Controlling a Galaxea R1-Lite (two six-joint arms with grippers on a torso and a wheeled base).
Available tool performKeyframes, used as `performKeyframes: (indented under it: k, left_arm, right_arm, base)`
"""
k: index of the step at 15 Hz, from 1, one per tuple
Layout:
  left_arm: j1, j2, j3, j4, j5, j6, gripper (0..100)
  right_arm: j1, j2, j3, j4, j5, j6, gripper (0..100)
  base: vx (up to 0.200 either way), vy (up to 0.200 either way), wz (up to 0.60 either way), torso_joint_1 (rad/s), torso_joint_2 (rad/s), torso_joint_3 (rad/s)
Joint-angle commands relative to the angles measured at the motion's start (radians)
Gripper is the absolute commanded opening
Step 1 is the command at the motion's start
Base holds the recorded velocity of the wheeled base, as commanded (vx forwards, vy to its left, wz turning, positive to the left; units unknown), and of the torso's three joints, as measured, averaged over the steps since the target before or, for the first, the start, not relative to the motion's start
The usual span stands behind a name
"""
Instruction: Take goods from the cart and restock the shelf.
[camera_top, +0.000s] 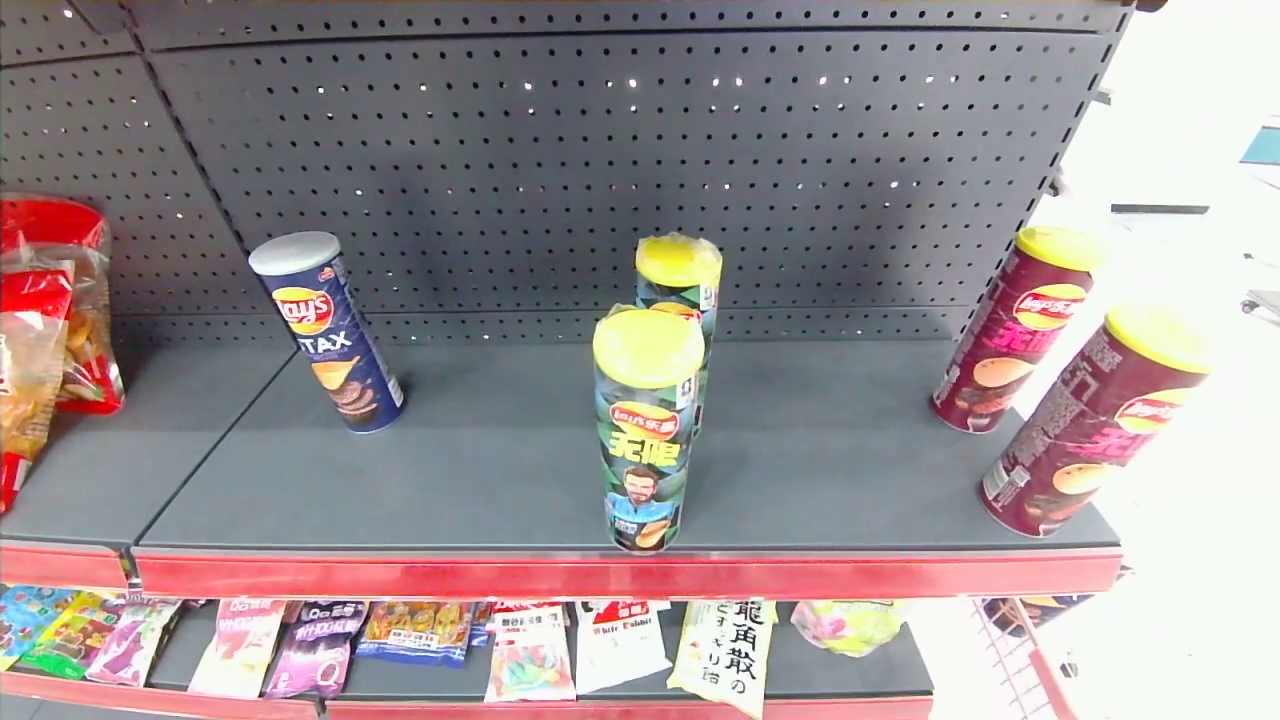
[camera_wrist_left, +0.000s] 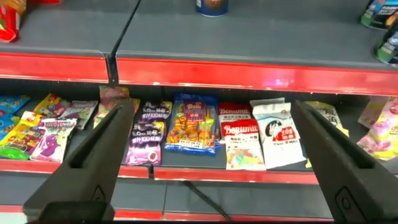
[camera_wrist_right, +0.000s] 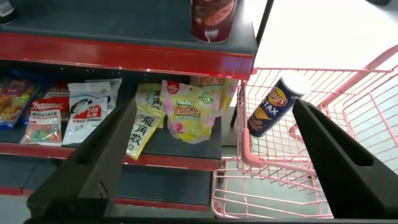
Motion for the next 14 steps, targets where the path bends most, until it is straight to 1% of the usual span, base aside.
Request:
performKeyframes:
  k: [1, 2, 13, 14]
  left_arm:
    - [0.0, 0.005, 0.0, 0.0, 0.002, 0.0, 100]
    - [0.0, 0.005, 0.0, 0.0, 0.003, -0.001, 100]
    - [0.0, 0.005, 0.0, 0.0, -0.007, 0.004, 100]
    - [0.0, 0.005, 0.0, 0.0, -0.007, 0.004, 100]
  right_arm:
    - [0.0, -0.001, 0.0, 0.0, 0.0, 0.0, 100]
    - [0.0, -0.001, 0.0, 0.0, 0.0, 0.002, 100]
    - [0.0, -0.001, 0.0, 0.0, 0.01, 0.002, 100]
    - [0.0, -0.001, 0.0, 0.0, 0.01, 0.002, 100]
  base:
    - [0.0, 0.0, 0.0, 0.0, 0.0, 0.0]
    - [0.0, 0.0, 0.0, 0.0, 0.0, 0.0]
    - [0.0, -0.2, 0.0, 0.004, 0.0, 0.003]
    - [0.0, 0.0, 0.0, 0.0, 0.0, 0.0]
